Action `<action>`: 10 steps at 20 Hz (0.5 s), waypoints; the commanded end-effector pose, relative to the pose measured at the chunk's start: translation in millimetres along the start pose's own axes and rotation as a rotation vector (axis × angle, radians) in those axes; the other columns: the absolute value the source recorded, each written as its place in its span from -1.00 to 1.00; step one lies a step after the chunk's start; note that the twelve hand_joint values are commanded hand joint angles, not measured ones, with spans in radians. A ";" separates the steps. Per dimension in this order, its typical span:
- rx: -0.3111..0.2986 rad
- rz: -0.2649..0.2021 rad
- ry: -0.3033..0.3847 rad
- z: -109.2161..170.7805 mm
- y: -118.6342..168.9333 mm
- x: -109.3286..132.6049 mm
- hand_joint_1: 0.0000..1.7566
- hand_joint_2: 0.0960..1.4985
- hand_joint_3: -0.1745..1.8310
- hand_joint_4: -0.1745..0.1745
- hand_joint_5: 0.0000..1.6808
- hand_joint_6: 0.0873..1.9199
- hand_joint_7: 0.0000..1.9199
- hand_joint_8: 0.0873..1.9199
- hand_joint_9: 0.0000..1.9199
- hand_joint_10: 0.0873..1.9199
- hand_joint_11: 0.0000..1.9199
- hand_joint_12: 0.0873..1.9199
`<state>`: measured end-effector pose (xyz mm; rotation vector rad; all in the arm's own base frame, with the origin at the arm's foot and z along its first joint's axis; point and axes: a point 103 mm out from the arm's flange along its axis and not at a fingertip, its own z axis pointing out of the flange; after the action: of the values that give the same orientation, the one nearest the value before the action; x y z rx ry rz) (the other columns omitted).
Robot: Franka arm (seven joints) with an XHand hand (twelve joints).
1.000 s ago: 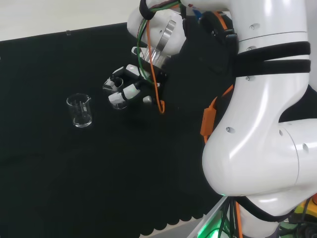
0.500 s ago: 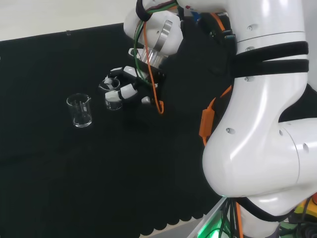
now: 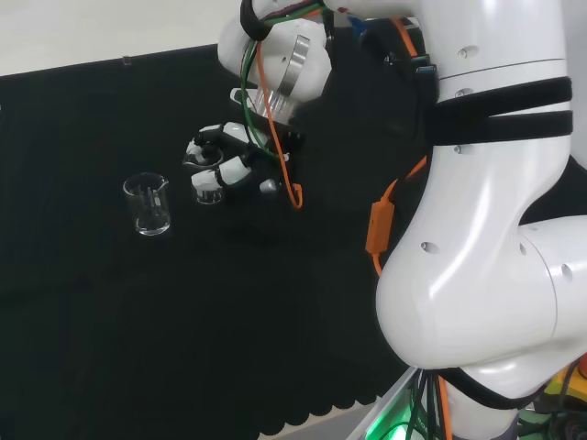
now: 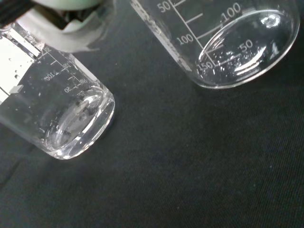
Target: Place the beaker back on the table.
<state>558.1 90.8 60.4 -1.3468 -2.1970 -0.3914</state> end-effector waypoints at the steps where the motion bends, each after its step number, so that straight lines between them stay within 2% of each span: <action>1: -0.015 0.011 -0.003 -8.5 -3.3 -1.3 -0.12 -0.31 -0.43 -0.37 -0.50 -0.34 -0.19 -1.00 -0.47 -0.38 -0.92 0.39; 6: -0.035 0.023 -0.006 -20.3 -5.9 -0.4 -0.14 -0.30 -0.45 -0.38 -0.57 -0.65 -0.35 -1.00 -0.63 -0.32 -1.00 0.32; 10: -0.044 0.028 -0.007 -33.0 -9.1 1.3 -0.15 -0.30 -0.46 -0.37 -0.56 -0.75 -0.39 -1.00 -0.66 -0.32 -1.00 0.29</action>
<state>560.0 78.2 79.1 -1.3879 -2.1929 -0.4188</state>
